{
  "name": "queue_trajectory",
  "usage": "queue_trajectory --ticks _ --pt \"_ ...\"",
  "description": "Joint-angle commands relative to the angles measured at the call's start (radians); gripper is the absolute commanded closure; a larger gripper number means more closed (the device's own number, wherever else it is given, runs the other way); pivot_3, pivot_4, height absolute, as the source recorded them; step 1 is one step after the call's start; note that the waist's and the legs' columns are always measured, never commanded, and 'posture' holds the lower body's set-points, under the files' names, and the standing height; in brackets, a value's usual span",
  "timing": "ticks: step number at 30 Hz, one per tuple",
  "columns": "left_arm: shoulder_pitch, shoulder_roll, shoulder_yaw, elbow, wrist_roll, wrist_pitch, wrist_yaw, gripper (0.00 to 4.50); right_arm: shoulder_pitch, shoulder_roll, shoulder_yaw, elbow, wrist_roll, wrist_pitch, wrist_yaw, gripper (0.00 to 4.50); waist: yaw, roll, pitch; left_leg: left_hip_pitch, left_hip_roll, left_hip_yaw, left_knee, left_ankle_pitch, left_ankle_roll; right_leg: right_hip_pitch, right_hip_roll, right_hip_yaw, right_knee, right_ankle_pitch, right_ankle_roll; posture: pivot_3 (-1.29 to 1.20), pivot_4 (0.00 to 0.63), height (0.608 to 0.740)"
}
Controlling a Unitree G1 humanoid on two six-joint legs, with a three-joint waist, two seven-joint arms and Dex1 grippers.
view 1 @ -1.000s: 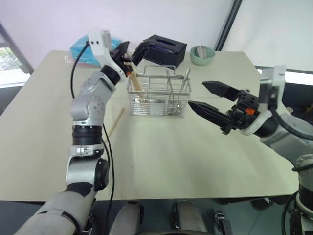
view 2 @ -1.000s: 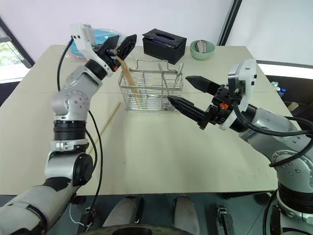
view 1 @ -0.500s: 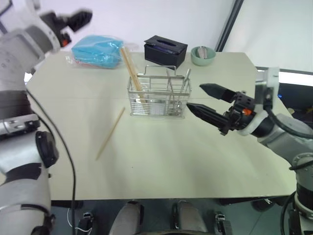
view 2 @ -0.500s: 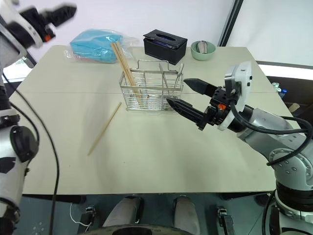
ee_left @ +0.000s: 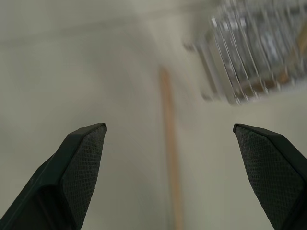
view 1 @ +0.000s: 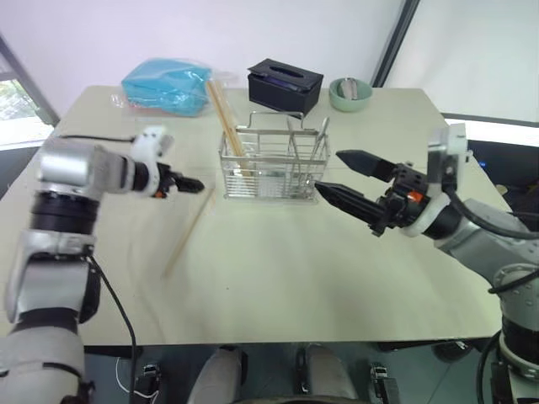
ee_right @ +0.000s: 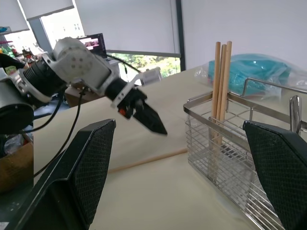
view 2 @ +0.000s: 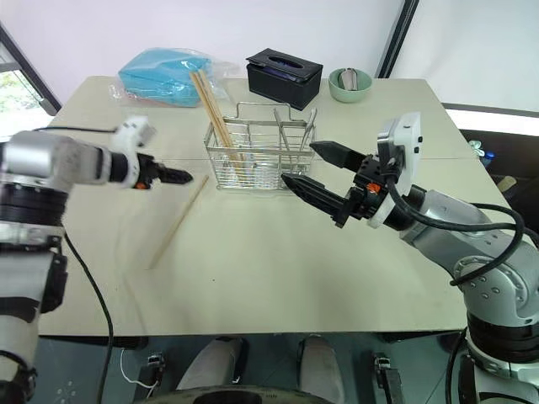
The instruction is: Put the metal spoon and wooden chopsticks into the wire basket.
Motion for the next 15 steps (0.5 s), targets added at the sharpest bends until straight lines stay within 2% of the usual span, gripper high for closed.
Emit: queue_trajectory --ticks 1,9,12,15 --pt "0.015 0.012 -0.084 -0.043 0.048 -0.046 -0.048 0.03 0.013 0.008 -0.014 -0.043 0.009 -0.013 -0.01 0.1 0.0 0.0 0.0 0.0 0.0 0.0 0.0 0.0 0.0 0.0 0.0 0.0 0.0 0.0 0.0 0.0 0.15 0.654" --pt "-0.051 -0.041 -0.207 0.174 0.184 -0.226 -0.155 0.03 0.078 0.008 -0.033 -0.084 0.01 -0.026 -0.021 0.1 0.005 0.001 -0.001 0.0 0.0 0.0 0.0 0.0 0.0 0.001 0.0 0.0 0.0 0.0 0.0 0.0 0.15 0.654" --pt "-0.077 -0.071 -0.216 0.227 0.22 -0.257 -0.18 0.85 0.114 -0.007 -0.043 -0.105 0.011 -0.026 -0.003 0.1 0.004 0.002 -0.001 0.001 -0.001 0.0 0.0 0.0 0.0 0.002 -0.001 0.0 -0.001 0.0 0.0 0.0 0.15 0.654" --pt "-0.093 -0.094 -0.209 0.258 0.249 -0.28 -0.199 2.35 0.143 -0.021 -0.058 -0.115 0.013 -0.025 0.007 0.1 0.003 0.002 -0.001 0.001 -0.001 0.0 0.0 0.0 0.0 0.002 -0.001 0.0 -0.001 0.0 0.0 0.0 0.15 0.654"
